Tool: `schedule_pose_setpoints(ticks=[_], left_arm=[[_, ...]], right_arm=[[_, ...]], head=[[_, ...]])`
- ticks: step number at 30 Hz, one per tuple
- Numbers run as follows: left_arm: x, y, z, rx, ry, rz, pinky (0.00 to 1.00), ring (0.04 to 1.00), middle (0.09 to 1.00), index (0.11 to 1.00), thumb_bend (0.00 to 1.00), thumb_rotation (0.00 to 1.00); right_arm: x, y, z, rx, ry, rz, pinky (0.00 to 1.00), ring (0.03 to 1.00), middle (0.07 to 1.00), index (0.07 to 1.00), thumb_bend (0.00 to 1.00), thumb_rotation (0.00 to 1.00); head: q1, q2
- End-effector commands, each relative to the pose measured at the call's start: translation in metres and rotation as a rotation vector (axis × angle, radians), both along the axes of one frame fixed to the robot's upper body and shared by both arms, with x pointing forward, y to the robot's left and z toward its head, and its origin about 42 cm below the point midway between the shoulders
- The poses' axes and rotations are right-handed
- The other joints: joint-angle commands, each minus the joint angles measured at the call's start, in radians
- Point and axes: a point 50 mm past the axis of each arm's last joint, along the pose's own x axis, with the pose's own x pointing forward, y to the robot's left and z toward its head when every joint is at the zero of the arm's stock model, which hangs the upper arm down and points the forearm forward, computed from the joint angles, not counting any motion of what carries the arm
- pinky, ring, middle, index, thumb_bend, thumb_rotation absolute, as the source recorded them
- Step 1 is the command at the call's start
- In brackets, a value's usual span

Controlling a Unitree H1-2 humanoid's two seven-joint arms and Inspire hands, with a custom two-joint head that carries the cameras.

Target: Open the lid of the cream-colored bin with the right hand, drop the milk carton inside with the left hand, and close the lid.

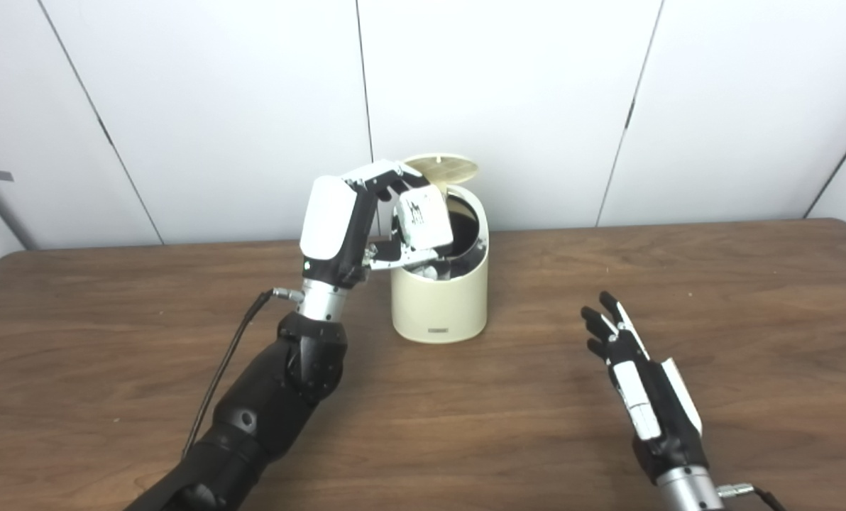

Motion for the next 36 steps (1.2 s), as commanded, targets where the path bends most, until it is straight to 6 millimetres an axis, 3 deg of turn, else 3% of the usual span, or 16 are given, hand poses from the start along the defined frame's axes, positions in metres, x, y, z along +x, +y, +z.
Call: schedule_pose_setpoints(ticks=[1, 11, 17, 21, 25, 26, 27, 28, 29, 36], left_arm=[[0.008, -0.001, 0.026, 0.005, -0.048, -0.002, 0.5, 0.586, 0.628, 0.603, 1.0, 0.07], [0.008, 0.005, 0.026, 0.036, -0.022, -0.009, 0.53, 0.619, 0.659, 0.627, 1.0, 0.11], [0.007, 0.005, 0.027, 0.028, -0.033, -0.015, 0.52, 0.603, 0.651, 0.629, 1.0, 0.09], [0.005, 0.004, 0.027, 0.016, -0.05, -0.013, 0.5, 0.582, 0.627, 0.614, 1.0, 0.06], [0.002, 0.001, 0.027, -0.003, -0.11, -0.009, 0.43, 0.494, 0.543, 0.55, 0.99, 0.01], [0.001, 0.001, 0.027, -0.008, -0.12, -0.012, 0.43, 0.484, 0.531, 0.539, 0.96, 0.0], [0.0, 0.0, 0.027, -0.011, -0.126, -0.014, 0.43, 0.479, 0.496, 0.518, 0.75, 0.0], [-0.001, 0.0, 0.026, -0.02, -0.136, -0.016, 0.43, 0.475, 0.474, 0.505, 0.62, 0.0], [-0.001, -0.001, 0.026, -0.026, -0.143, -0.017, 0.43, 0.459, 0.471, 0.499, 0.56, 0.0], [-0.004, -0.003, 0.027, -0.053, -0.152, -0.036, 0.44, 0.464, 0.482, 0.482, 0.5, 0.0]], right_arm=[[0.003, 0.003, 0.014, -0.007, -0.068, 0.011, 0.91, 0.933, 0.901, 0.952, 0.55, 0.99], [0.004, 0.001, 0.013, -0.015, -0.068, 0.006, 0.92, 0.924, 0.888, 0.949, 0.55, 0.99], [0.004, 0.002, 0.015, -0.025, -0.068, 0.002, 0.89, 0.908, 0.875, 0.949, 0.56, 0.99], [0.005, 0.003, 0.016, -0.027, -0.072, 0.005, 0.88, 0.899, 0.866, 0.945, 0.55, 1.0], [0.005, 0.002, 0.016, -0.039, -0.07, 0.006, 0.85, 0.892, 0.859, 0.947, 0.55, 1.0], [0.005, 0.002, 0.016, -0.041, -0.069, 0.005, 0.85, 0.89, 0.857, 0.947, 0.55, 1.0], [0.004, 0.002, 0.015, -0.043, -0.068, 0.004, 0.84, 0.887, 0.856, 0.947, 0.56, 1.0], [0.004, 0.003, 0.015, -0.04, -0.067, 0.003, 0.84, 0.885, 0.855, 0.946, 0.56, 1.0], [0.004, 0.003, 0.015, -0.036, -0.064, 0.001, 0.84, 0.885, 0.852, 0.944, 0.56, 1.0], [0.003, 0.004, 0.016, -0.026, -0.054, 0.005, 0.87, 0.893, 0.853, 0.946, 0.56, 1.0]], head=[[0.0, 0.001], [0.002, 0.005], [0.002, 0.006], [0.003, 0.007], [0.004, 0.007], [0.004, 0.007], [0.005, 0.007], [0.006, 0.007], [0.006, 0.007], [0.007, 0.008]])
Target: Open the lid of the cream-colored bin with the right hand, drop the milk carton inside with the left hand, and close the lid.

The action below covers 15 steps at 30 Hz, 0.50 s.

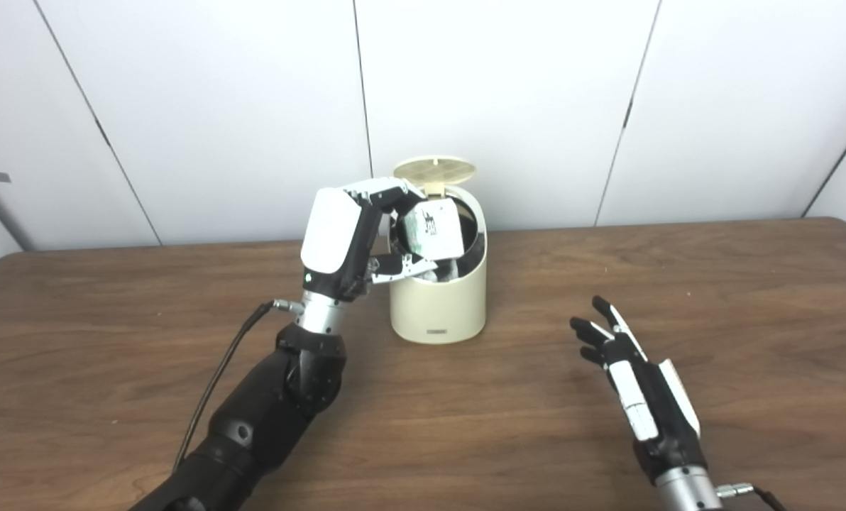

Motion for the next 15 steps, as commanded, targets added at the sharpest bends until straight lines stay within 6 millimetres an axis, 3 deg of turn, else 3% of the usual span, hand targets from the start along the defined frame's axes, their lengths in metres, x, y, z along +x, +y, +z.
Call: schedule_pose_setpoints(ticks=[1, 15], left_arm=[[0.0066, -0.0026, 0.0309, -0.046, -0.097, -0.023, 0.44, 0.465, 0.483, 0.481, 0.5, 0.0], [0.0064, -0.0056, 0.0263, -0.062, -0.082, -0.02, 0.43, 0.453, 0.481, 0.488, 0.5, 0.0]], right_arm=[[0.003, 0.0028, 0.0161, 0.005, -0.071, 0.014, 0.87, 0.895, 0.853, 0.946, 0.56, 1.0], [0.0011, 0.0049, 0.0193, -0.003, -0.06, 0.02, 0.88, 0.894, 0.852, 0.945, 0.56, 1.0]], head=[[-0.001, 0.0], [-0.003, 0.0]])
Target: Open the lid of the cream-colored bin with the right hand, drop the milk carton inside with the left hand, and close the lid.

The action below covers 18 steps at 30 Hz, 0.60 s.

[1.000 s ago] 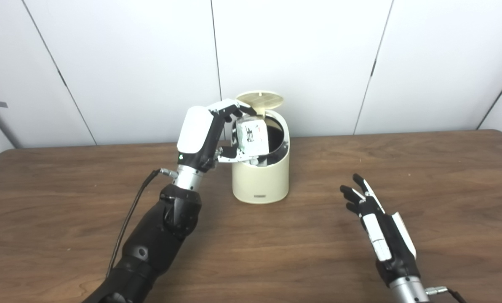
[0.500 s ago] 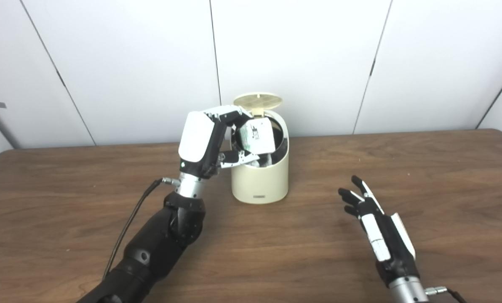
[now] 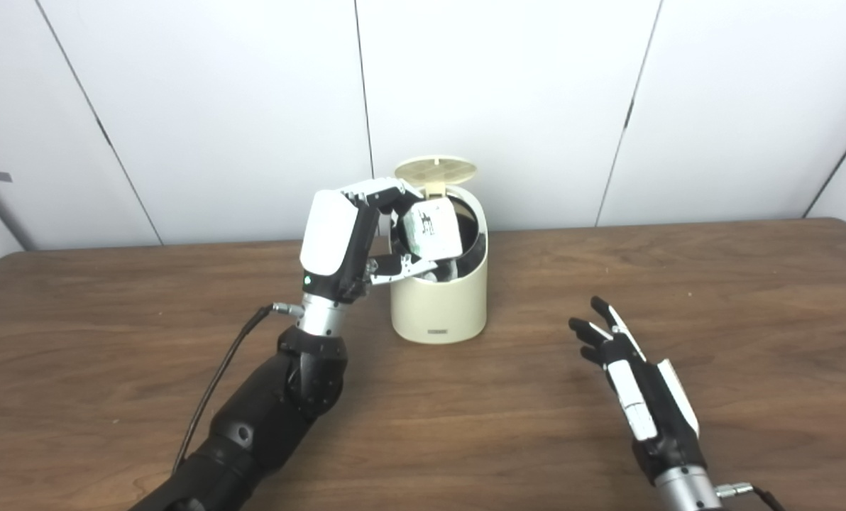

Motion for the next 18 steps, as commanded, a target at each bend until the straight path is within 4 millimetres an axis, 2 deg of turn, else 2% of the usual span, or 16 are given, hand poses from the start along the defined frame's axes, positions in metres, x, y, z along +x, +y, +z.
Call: schedule_pose_setpoints(ticks=[1, 3, 4, 5, 6, 7, 8, 10, 18], left_arm=[[0.0078, -0.0042, 0.0276, -0.029, -0.084, -0.017, 0.43, 0.442, 0.483, 0.491, 0.51, 0.0], [0.0085, -0.0037, 0.0268, -0.006, -0.078, -0.015, 0.43, 0.438, 0.495, 0.496, 0.51, 0.0], [0.0089, -0.0036, 0.0263, 0.0, -0.066, -0.017, 0.44, 0.475, 0.515, 0.495, 0.52, 0.01], [0.0092, -0.0035, 0.0258, 0.004, -0.051, -0.02, 0.47, 0.52, 0.577, 0.55, 0.75, 0.02], [0.0094, -0.0033, 0.0256, 0.011, -0.033, -0.027, 0.47, 0.525, 0.584, 0.562, 0.8, 0.02], [0.0099, -0.0029, 0.0256, 0.026, -0.016, -0.037, 0.49, 0.543, 0.61, 0.599, 0.9, 0.04], [0.0106, -0.0023, 0.0256, 0.042, 0.002, -0.047, 0.51, 0.564, 0.643, 0.643, 0.96, 0.08], [0.011, -0.0012, 0.0257, 0.054, 0.036, -0.064, 0.53, 0.595, 0.681, 0.691, 0.99, 0.16], [0.0098, 0.0001, 0.0268, 0.042, 0.071, -0.073, 0.5, 0.568, 0.688, 0.729, 1.0, 0.21]], right_arm=[[0.0014, 0.0025, 0.0164, -0.001, -0.065, 0.013, 0.88, 0.896, 0.851, 0.944, 0.55, 1.0], [0.0015, 0.0022, 0.0164, -0.012, -0.068, 0.01, 0.88, 0.889, 0.843, 0.938, 0.55, 1.0], [0.0016, 0.0021, 0.0163, -0.017, -0.07, 0.009, 0.88, 0.886, 0.84, 0.936, 0.56, 1.0], [0.0017, 0.0021, 0.0163, -0.017, -0.07, 0.008, 0.88, 0.881, 0.835, 0.933, 0.57, 1.0], [0.0018, 0.0021, 0.0163, -0.018, -0.069, 0.007, 0.87, 0.88, 0.835, 0.933, 0.57, 1.0], [0.0018, 0.002, 0.0161, -0.017, -0.068, 0.005, 0.87, 0.878, 0.832, 0.931, 0.57, 1.0], [0.0017, 0.0019, 0.0159, -0.016, -0.067, 0.006, 0.86, 0.873, 0.83, 0.93, 0.58, 1.0], [0.0012, 0.0026, 0.0169, -0.011, -0.066, 0.01, 0.85, 0.863, 0.823, 0.919, 0.57, 1.0], [0.0004, 0.0041, 0.0208, 0.001, -0.065, 0.019, 0.84, 0.834, 0.801, 0.89, 0.55, 1.0]], head=[[0.0, 0.001], [0.0, 0.001], [-0.002, 0.001], [-0.002, 0.001], [-0.002, 0.002], [0.0, 0.002], [0.0, 0.002], [0.0, 0.002], [-0.003, 0.005]])
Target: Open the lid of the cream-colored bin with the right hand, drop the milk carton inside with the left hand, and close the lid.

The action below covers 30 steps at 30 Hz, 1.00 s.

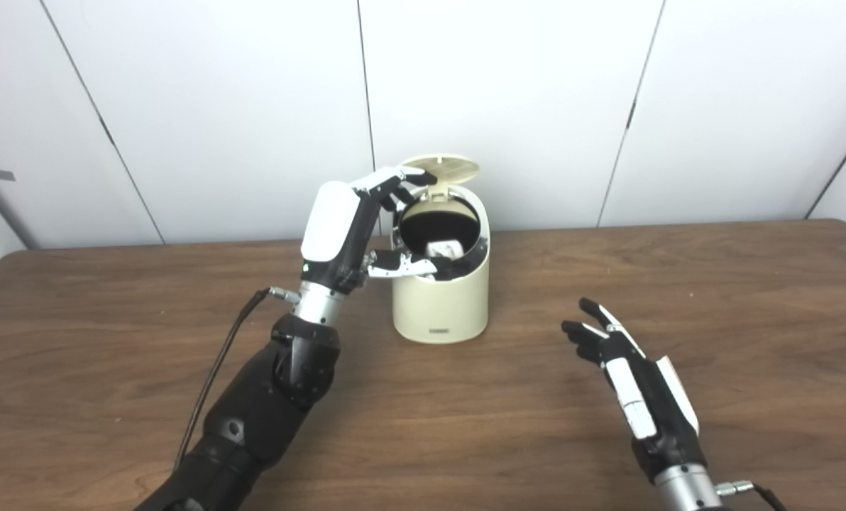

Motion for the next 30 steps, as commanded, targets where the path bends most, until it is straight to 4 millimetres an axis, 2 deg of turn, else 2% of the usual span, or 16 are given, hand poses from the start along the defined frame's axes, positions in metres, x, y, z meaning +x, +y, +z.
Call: schedule_pose_setpoints(ticks=[1, 11, 12, 15, 16, 17, 18, 21, 26, 30], left_arm=[[0.003, -0.006, 0.018, 0.002, -0.055, -0.026, 0.5, 0.567, 0.688, 0.731, 1.0, 0.21], [0.001, -0.006, 0.021, -0.004, -0.089, -0.014, 0.5, 0.569, 0.68, 0.706, 1.0, 0.18], [0.0, -0.005, 0.021, -0.011, -0.093, -0.014, 0.5, 0.566, 0.656, 0.677, 1.0, 0.15], [-0.011, -0.009, 0.022, -0.135, -0.131, 0.007, 0.43, 0.479, 0.548, 0.579, 1.0, 0.06], [-0.015, -0.011, 0.024, -0.174, -0.15, 0.01, 0.39, 0.425, 0.487, 0.522, 0.72, 0.06], [-0.018, -0.012, 0.025, -0.196, -0.169, 0.013, 0.36, 0.396, 0.47, 0.508, 0.63, 0.03], [-0.02, -0.012, 0.027, -0.215, -0.187, 0.015, 0.34, 0.378, 0.467, 0.498, 0.58, 0.01], [-0.025, -0.01, 0.033, -0.25, -0.218, 0.009, 0.34, 0.371, 0.476, 0.484, 0.53, 0.0], [-0.031, -0.005, 0.041, -0.299, -0.221, -0.01, 0.35, 0.409, 0.501, 0.492, 0.51, 0.0], [-0.036, 0.0, 0.046, -0.373, -0.189, -0.028, 0.33, 0.407, 0.499, 0.488, 0.51, 0.0]], right_arm=[[0.002, 0.003, 0.016, 0.006, -0.062, 0.012, 0.84, 0.834, 0.798, 0.897, 0.54, 1.0], [0.002, 0.0, 0.013, -0.002, -0.058, 0.012, 0.85, 0.838, 0.801, 0.92, 0.55, 1.0], [0.002, 0.0, 0.013, -0.001, -0.059, 0.013, 0.85, 0.84, 0.803, 0.921, 0.55, 1.0], [0.003, 0.0, 0.012, 0.008, -0.059, 0.01, 0.85, 0.842, 0.804, 0.921, 0.56, 1.0], [0.003, 0.001, 0.013, 0.012, -0.057, 0.008, 0.86, 0.843, 0.804, 0.92, 0.55, 1.0], [0.003, 0.001, 0.013, 0.014, -0.056, 0.008, 0.86, 0.844, 0.803, 0.918, 0.55, 1.0], [0.003, 0.001, 0.012, 0.016, -0.052, 0.008, 0.86, 0.843, 0.802, 0.916, 0.54, 1.0], [0.003, 0.002, 0.012, 0.016, -0.046, 0.006, 0.85, 0.858, 0.822, 0.92, 0.55, 1.0], [0.004, 0.001, 0.013, 0.02, -0.046, 0.006, 0.86, 0.869, 0.832, 0.926, 0.55, 1.0], [0.004, 0.001, 0.013, 0.026, -0.046, 0.009, 0.86, 0.87, 0.835, 0.927, 0.54, 1.0]], head=[[-0.001, 0.0], [-0.001, 0.001], [-0.001, 0.001], [-0.001, 0.004], [-0.001, 0.003], [0.0, 0.003], [0.0, 0.001], [0.001, 0.0], [0.004, -0.001], [0.008, -0.002]])
